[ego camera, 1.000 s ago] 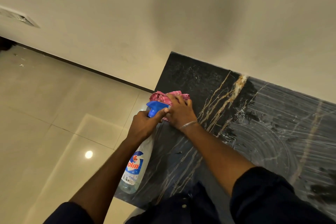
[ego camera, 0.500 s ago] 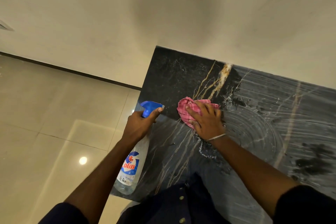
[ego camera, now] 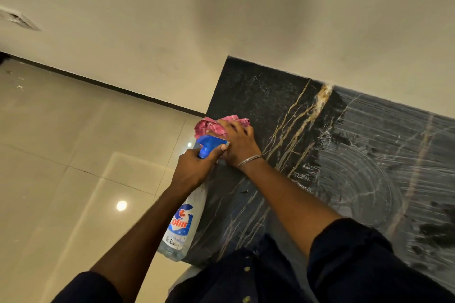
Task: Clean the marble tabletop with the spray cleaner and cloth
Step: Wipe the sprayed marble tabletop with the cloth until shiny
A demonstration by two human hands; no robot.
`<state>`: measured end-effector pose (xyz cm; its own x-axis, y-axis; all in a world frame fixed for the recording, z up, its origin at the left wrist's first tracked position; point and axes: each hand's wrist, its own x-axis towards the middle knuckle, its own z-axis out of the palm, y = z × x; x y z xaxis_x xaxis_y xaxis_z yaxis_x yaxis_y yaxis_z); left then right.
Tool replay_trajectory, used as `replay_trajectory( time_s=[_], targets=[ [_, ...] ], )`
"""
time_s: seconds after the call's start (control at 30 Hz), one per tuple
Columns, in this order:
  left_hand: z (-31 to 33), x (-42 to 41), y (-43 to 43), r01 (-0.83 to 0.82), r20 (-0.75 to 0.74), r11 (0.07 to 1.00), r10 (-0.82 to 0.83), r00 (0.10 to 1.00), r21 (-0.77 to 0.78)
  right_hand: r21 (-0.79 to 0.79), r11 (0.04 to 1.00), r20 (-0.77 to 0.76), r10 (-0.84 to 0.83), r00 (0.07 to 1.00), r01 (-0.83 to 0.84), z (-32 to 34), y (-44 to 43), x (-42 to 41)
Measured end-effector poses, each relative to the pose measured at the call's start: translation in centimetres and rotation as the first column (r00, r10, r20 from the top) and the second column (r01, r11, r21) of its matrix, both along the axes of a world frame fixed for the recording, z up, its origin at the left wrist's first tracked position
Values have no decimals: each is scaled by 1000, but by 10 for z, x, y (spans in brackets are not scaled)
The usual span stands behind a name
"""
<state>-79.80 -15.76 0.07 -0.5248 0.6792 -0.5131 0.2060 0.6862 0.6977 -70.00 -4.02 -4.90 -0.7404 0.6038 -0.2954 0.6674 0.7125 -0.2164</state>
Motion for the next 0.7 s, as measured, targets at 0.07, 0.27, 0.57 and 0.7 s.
replay_trajectory(
  time_s=[0.07, 0.27, 0.57, 0.7],
  targets=[
    [1, 5, -2, 4, -7, 1000, -4, 1000, -7, 20, 1000, -43, -6, 999, 7, -2, -2, 31],
    [12, 27, -9, 12, 3, 999, -12, 1000, 36, 139, 987, 17, -79, 997, 76, -9, -10, 148],
    [29, 56, -46, -84, 5, 991, 84, 996, 106, 131, 971, 65, -209, 976, 199, 2, -25, 214],
    [33, 55, -53, -89, 12, 992, 88, 996, 95, 132, 976, 57, -183, 981, 174, 4, -30, 182]
  ],
)
